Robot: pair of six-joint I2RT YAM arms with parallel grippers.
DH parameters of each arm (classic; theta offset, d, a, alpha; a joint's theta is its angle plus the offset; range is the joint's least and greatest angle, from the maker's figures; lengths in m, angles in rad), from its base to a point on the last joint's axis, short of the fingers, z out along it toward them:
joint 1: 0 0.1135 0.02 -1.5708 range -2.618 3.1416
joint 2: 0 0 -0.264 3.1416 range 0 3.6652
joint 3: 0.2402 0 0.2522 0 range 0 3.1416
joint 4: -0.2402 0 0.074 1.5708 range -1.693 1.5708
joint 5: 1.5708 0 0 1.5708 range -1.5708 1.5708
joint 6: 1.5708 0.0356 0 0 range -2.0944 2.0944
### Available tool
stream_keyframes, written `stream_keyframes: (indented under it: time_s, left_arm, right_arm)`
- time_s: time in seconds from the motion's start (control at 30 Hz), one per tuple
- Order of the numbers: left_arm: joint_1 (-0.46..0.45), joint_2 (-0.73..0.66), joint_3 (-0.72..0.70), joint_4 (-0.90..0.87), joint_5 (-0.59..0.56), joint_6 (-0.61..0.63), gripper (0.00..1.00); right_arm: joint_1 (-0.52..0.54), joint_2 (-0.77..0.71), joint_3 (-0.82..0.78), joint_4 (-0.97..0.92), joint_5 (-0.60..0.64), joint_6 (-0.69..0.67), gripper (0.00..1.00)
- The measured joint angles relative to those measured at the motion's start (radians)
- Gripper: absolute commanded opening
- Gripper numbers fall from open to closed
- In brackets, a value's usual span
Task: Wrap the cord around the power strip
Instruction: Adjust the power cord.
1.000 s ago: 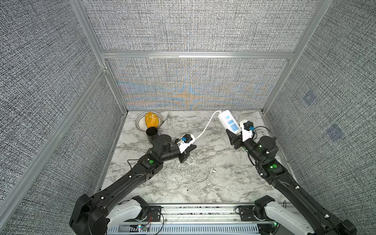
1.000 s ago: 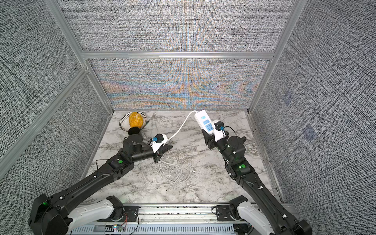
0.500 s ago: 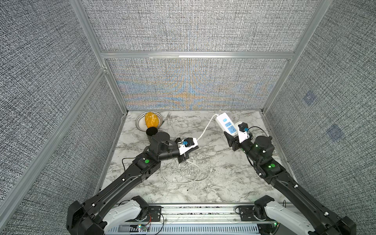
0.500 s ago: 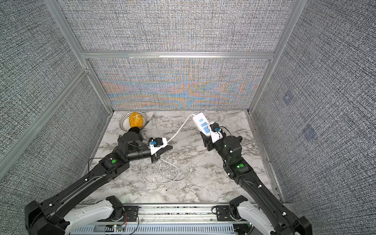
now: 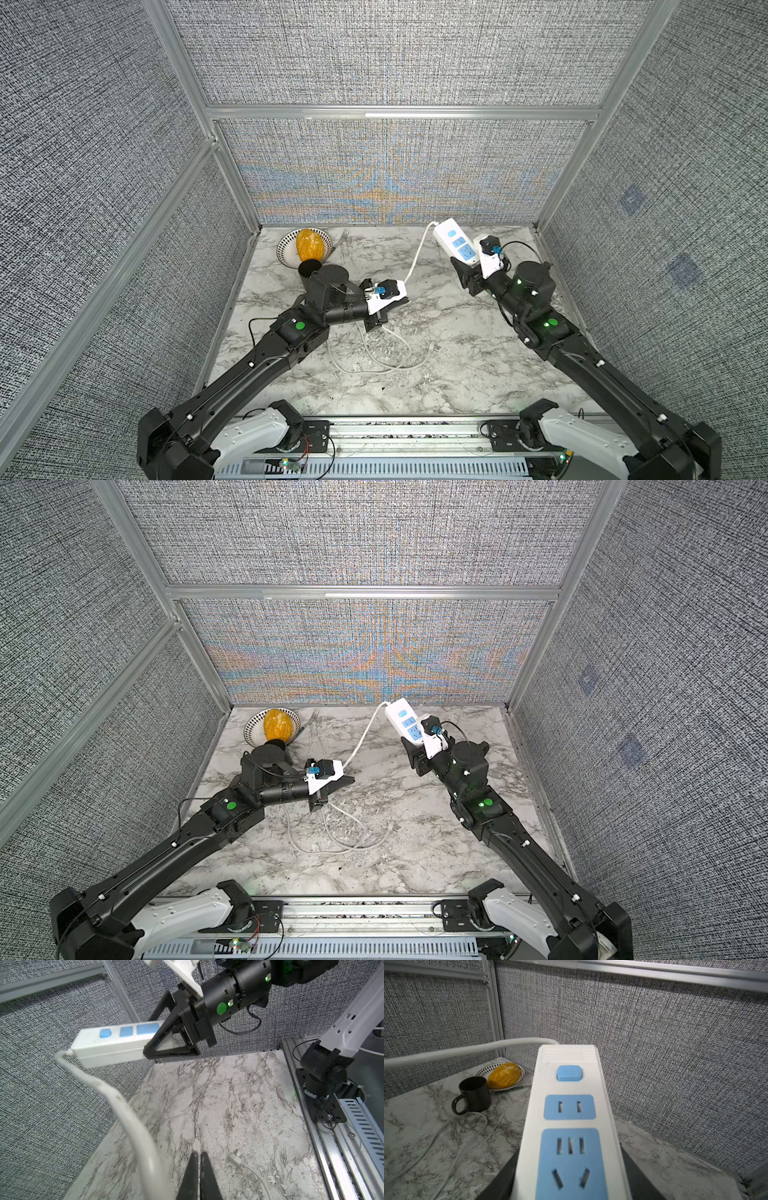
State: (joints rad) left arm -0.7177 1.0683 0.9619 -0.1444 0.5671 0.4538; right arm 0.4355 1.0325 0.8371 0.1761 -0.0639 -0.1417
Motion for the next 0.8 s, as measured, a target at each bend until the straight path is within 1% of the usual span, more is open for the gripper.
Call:
stream_keyframes:
  time_s: [0.2,0.37,0.53,0.63,0.73,0.8]
  left_arm:
    - [-0.001,0.044,0.134,-0.181,-0.031,0.089,0.00]
    - [-0.001,0.073,0.223,-0.311,-0.097,0.192,0.00]
    - [-0.002,0.078,0.253,-0.360,-0.169,0.266,0.00]
    - [-0.002,0.088,0.274,-0.379,-0.185,0.289,0.00]
    - [-0.002,0.099,0.259,-0.373,-0.174,0.285,0.00]
    - [-0.002,0.100,0.227,-0.361,-0.166,0.259,0.04]
  right_arm:
    - [0.022,0.071,0.025,-0.083,-0.002,-0.049,0.07]
    - [0.024,0.097,0.039,-0.158,-0.050,-0.089,0.05]
    - [0.023,0.092,0.021,-0.210,-0.091,-0.103,0.05]
    - [0.023,0.062,0.002,-0.225,-0.084,-0.100,0.05]
    - [0.021,0.005,-0.025,-0.210,-0.056,-0.087,0.05]
    - [0.014,-0.037,-0.045,-0.166,-0.045,-0.076,0.05]
